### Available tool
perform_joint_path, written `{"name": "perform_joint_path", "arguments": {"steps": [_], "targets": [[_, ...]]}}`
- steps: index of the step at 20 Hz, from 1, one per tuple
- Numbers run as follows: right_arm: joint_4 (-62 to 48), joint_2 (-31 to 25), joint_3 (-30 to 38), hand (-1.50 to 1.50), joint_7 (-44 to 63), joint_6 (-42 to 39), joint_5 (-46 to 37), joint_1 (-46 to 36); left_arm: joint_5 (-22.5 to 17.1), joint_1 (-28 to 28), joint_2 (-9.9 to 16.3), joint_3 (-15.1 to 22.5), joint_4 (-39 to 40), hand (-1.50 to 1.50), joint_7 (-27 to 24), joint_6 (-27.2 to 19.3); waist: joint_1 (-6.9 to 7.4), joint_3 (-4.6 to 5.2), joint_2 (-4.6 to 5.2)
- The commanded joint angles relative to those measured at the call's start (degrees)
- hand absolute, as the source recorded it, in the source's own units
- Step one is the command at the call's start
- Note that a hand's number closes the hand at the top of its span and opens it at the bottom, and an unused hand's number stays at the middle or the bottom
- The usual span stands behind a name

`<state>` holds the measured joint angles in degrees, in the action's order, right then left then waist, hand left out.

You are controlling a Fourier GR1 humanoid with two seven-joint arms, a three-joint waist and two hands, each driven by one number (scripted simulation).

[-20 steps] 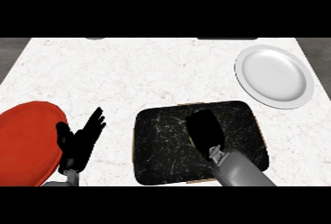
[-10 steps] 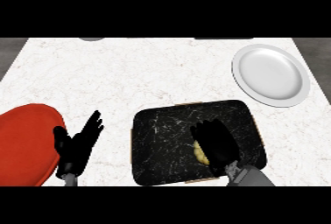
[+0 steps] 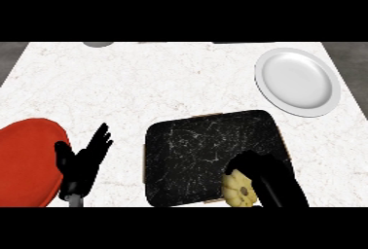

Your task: Pick the squash from the tray and place it in the plate

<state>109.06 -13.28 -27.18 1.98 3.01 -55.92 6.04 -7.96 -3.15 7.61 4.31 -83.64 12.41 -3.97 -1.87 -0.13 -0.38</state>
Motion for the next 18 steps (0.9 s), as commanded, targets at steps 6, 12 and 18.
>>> {"name": "perform_joint_path", "arguments": {"steps": [6,12,18], "targets": [[8.06,1.08,16.10,1.50,-3.09,5.30,19.88,7.07,0.92,1.80,-0.53,0.06,1.50,0.00,0.04,-0.14,1.23,0.08,0.38],[-4.30,1.44,29.81,1.50,-6.91,4.35,34.27,-3.80,0.82,1.09,-1.12,1.23,-0.64,0.00,1.19,0.73,2.29,0.06,0.50],[-25.44,-3.42,39.94,1.50,-19.94,6.01,37.35,-14.09,0.53,2.90,0.63,-0.45,-0.37,0.00,1.93,2.23,2.50,0.06,0.55]]}}
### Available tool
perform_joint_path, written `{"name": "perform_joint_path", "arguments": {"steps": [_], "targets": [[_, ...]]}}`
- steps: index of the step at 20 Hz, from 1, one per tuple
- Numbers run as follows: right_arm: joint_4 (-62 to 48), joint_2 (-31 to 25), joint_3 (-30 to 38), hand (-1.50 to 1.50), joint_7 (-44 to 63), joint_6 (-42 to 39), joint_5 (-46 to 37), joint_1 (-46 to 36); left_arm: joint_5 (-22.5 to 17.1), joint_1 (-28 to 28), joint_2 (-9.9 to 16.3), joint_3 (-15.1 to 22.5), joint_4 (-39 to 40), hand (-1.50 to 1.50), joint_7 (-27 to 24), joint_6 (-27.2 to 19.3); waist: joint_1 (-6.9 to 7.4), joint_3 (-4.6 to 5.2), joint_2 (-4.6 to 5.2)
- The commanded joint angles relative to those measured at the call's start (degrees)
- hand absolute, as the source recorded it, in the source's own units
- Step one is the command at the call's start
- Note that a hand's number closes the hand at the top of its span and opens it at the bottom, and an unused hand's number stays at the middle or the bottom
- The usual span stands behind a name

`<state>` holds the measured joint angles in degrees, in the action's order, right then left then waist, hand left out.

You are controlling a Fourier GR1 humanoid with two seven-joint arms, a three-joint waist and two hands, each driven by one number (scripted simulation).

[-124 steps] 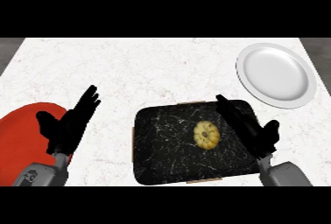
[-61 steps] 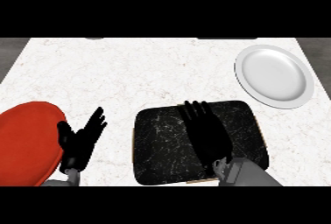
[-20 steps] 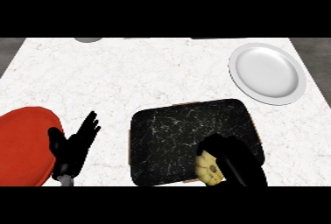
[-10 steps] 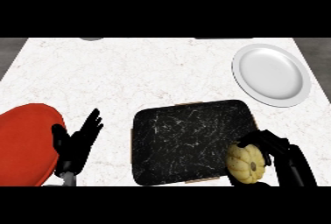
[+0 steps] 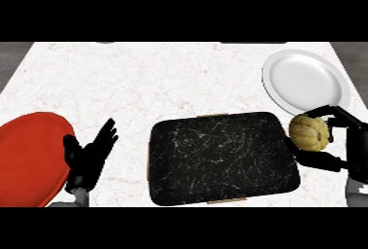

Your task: Pick the squash from the tray and place it in the plate

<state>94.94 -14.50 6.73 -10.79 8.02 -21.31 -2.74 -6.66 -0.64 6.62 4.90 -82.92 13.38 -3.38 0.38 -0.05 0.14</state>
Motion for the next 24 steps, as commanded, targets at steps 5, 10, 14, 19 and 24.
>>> {"name": "perform_joint_path", "arguments": {"steps": [5,10,14,19,24], "targets": [[-29.31,-5.27,11.71,1.50,-11.08,5.95,1.97,-19.13,0.93,-1.46,-1.15,1.46,-1.87,0.00,0.71,-0.16,1.07,-0.04,0.18],[-50.92,-8.35,15.90,1.50,-21.88,7.96,3.40,-30.01,0.84,2.79,-1.59,-0.56,5.69,0.00,-2.29,0.35,1.48,-0.08,0.66],[-63.21,-13.30,17.99,1.50,-26.31,7.31,2.93,-37.72,1.04,3.42,-1.58,0.70,0.55,0.00,0.60,0.24,2.40,-0.15,0.88],[-72.50,-16.66,19.82,1.50,-28.58,8.12,2.51,-43.48,-0.62,1.97,0.48,-0.38,2.43,0.00,-1.89,4.15,3.69,-0.20,1.44],[-79.33,-17.82,10.68,-1.50,-18.42,7.75,-8.23,-42.05,1.07,4.55,-1.48,1.38,2.04,0.00,-0.15,2.02,5.46,-0.25,2.43]]}}
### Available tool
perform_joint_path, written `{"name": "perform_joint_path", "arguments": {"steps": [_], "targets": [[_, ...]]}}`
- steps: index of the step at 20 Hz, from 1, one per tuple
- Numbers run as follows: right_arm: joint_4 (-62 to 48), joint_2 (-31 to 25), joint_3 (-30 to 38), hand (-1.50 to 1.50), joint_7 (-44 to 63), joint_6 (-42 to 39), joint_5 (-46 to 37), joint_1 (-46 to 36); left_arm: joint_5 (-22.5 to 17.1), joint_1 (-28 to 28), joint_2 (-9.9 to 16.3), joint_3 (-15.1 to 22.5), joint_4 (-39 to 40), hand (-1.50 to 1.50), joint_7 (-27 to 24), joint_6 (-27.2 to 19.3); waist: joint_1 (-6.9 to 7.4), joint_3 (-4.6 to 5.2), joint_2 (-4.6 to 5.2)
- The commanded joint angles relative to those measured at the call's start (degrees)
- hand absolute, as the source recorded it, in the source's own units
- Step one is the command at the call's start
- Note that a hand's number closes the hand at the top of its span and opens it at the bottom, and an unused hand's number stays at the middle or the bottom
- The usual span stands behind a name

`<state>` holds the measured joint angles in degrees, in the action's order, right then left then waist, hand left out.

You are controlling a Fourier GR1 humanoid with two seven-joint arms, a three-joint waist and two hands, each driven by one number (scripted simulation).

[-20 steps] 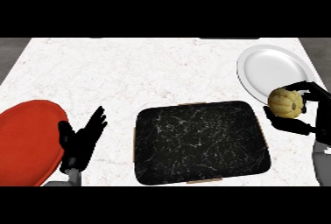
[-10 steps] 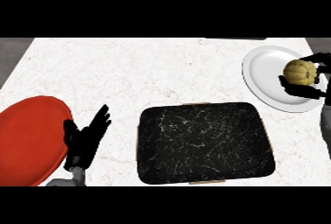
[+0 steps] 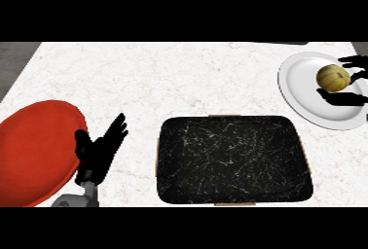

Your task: Pick the squash from the tray and place it in the plate

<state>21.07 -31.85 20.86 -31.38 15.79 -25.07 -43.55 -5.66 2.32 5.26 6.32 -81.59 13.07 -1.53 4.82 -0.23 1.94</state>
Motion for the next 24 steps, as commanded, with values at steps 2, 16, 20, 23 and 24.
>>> {"name": "perform_joint_path", "arguments": {"steps": [2,16,20,23,24], "targets": [[-7.46,-1.47,-3.61,-1.50,1.88,-4.72,-4.31,-3.20,0.76,3.50,-0.28,-0.30,0.69,0.00,1.14,-1.03,0.82,-0.16,0.57],[-11.20,-2.72,10.70,-1.50,-10.60,-16.85,10.31,-4.83,0.15,0.36,-0.06,-0.16,0.57,0.00,-0.28,0.35,0.12,-0.32,0.45],[-12.87,-9.20,12.26,-1.50,-8.65,-27.23,12.04,-4.71,1.08,-2.85,-0.65,0.99,-0.85,0.00,-1.26,-0.38,-0.32,-0.25,-0.11],[-13.97,-10.01,11.80,-1.50,-10.12,-33.37,11.77,-2.41,1.30,0.95,-1.44,0.08,-0.44,0.00,0.45,-2.21,-0.84,-0.37,0.30],[-14.12,-10.38,11.54,-1.50,-11.76,-36.58,11.66,-0.79,1.05,-1.86,-1.02,0.63,0.20,0.00,-1.76,-0.55,-0.97,-0.31,0.11]]}}
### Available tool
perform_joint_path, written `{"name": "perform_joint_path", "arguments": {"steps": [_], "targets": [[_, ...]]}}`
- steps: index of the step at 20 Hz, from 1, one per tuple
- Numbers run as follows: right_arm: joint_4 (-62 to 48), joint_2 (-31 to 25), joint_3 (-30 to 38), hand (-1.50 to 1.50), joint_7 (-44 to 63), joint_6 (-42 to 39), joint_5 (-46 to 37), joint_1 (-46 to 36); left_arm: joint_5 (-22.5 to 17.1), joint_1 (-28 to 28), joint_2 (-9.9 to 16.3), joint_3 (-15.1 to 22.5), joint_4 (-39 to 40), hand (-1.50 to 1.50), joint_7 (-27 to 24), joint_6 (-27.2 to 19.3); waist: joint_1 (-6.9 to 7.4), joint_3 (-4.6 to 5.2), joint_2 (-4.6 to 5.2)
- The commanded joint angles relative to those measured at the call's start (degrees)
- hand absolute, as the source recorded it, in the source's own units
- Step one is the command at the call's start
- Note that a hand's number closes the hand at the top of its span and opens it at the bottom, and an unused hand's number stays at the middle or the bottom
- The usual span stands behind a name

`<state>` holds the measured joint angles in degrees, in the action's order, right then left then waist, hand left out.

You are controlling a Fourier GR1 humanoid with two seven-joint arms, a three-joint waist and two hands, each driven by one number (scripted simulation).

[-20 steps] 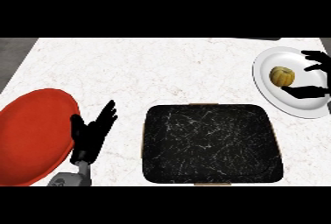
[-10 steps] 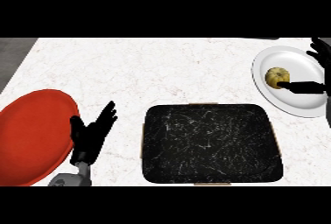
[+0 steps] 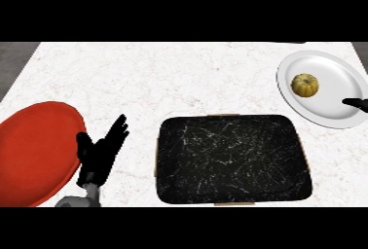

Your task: Pick the squash from the tray and place it in the plate

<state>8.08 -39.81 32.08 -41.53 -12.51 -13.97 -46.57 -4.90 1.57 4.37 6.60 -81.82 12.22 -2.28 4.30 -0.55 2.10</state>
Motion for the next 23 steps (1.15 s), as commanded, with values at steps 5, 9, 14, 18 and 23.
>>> {"name": "perform_joint_path", "arguments": {"steps": [5,9,14,18,23], "targets": [[-0.43,-5.45,-1.83,-1.50,-6.06,-17.64,-1.30,6.74,-0.47,-0.93,0.76,-1.38,0.13,0.00,-0.24,0.01,-1.13,0.03,-0.37],[0.89,-6.64,-3.02,-1.50,-7.31,-18.62,-2.33,8.46,-1.16,-0.01,2.02,-2.09,-0.20,0.00,0.88,1.21,-0.95,-0.04,-0.26],[2.54,-8.00,-5.76,-1.50,-12.27,-18.38,-4.83,14.43,0.33,-0.93,0.81,-1.23,0.12,0.00,-0.14,-0.35,-1.99,0.00,-0.75],[2.73,-8.05,-5.92,-1.50,-13.66,-16.47,-4.82,15.59,-0.55,-1.75,0.46,-1.03,-0.87,0.00,0.53,0.25,-1.52,-0.06,-0.79],[2.82,-9.27,-6.37,-1.50,-15.16,-17.60,-4.74,17.13,-1.97,0.67,1.01,-2.67,-0.38,0.00,2.14,0.73,-2.12,-0.03,-0.94]]}}
